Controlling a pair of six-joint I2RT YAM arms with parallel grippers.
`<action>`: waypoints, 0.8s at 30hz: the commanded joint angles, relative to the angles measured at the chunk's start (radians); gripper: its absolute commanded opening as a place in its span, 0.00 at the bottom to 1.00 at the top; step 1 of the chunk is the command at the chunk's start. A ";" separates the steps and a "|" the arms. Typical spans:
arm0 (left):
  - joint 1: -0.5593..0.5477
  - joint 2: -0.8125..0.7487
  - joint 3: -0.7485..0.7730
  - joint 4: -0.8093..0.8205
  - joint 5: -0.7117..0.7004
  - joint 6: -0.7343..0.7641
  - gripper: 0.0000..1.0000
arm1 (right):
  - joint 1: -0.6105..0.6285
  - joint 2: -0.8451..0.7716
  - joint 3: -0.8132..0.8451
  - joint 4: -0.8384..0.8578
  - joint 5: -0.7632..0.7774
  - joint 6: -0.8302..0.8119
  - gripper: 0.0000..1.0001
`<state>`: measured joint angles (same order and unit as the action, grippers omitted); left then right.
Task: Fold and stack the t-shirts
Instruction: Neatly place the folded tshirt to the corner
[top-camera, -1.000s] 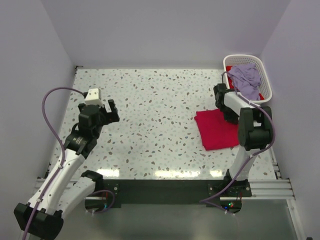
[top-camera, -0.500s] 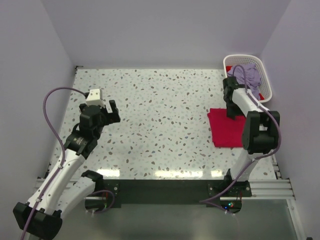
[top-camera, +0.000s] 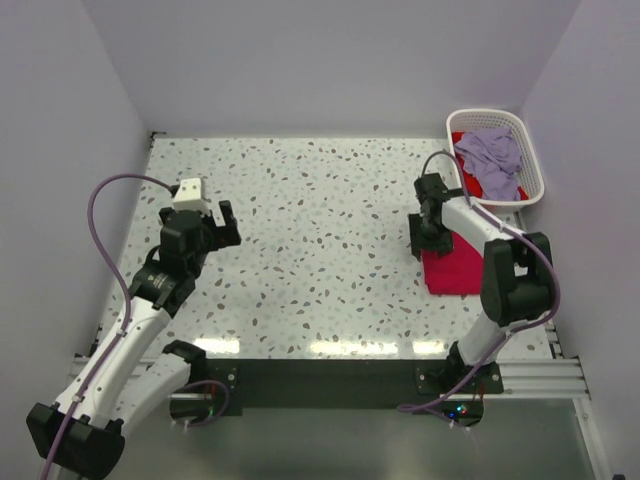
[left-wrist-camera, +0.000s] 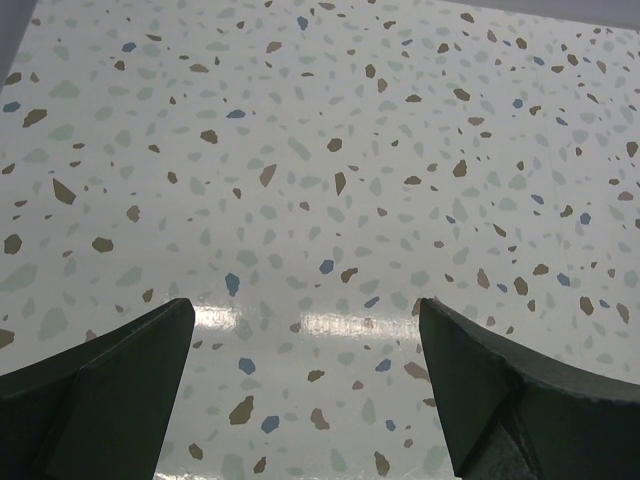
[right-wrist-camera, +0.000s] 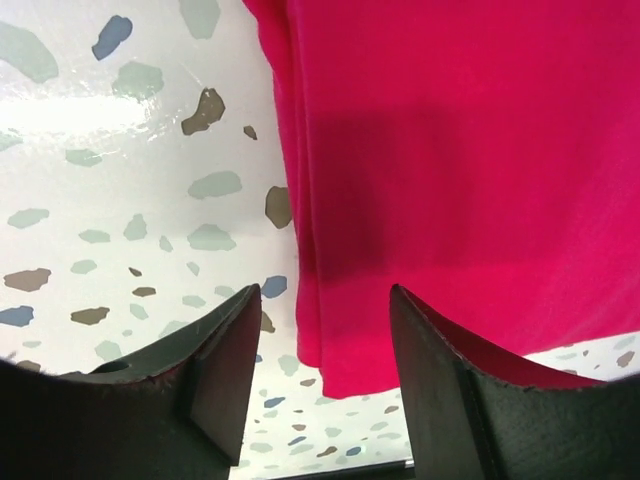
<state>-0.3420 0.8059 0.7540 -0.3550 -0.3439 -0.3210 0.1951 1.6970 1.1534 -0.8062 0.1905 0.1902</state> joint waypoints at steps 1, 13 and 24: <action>-0.005 0.001 -0.008 0.013 0.003 0.011 1.00 | 0.000 0.012 -0.001 0.062 -0.005 -0.008 0.55; -0.005 -0.004 -0.012 0.013 0.006 0.011 1.00 | 0.001 0.121 -0.040 0.099 0.148 -0.018 0.24; -0.006 -0.001 -0.010 0.008 0.003 0.010 1.00 | -0.022 0.136 -0.044 0.185 0.383 -0.144 0.00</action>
<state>-0.3420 0.8059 0.7540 -0.3595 -0.3420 -0.3210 0.1883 1.8122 1.1168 -0.6960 0.4637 0.1085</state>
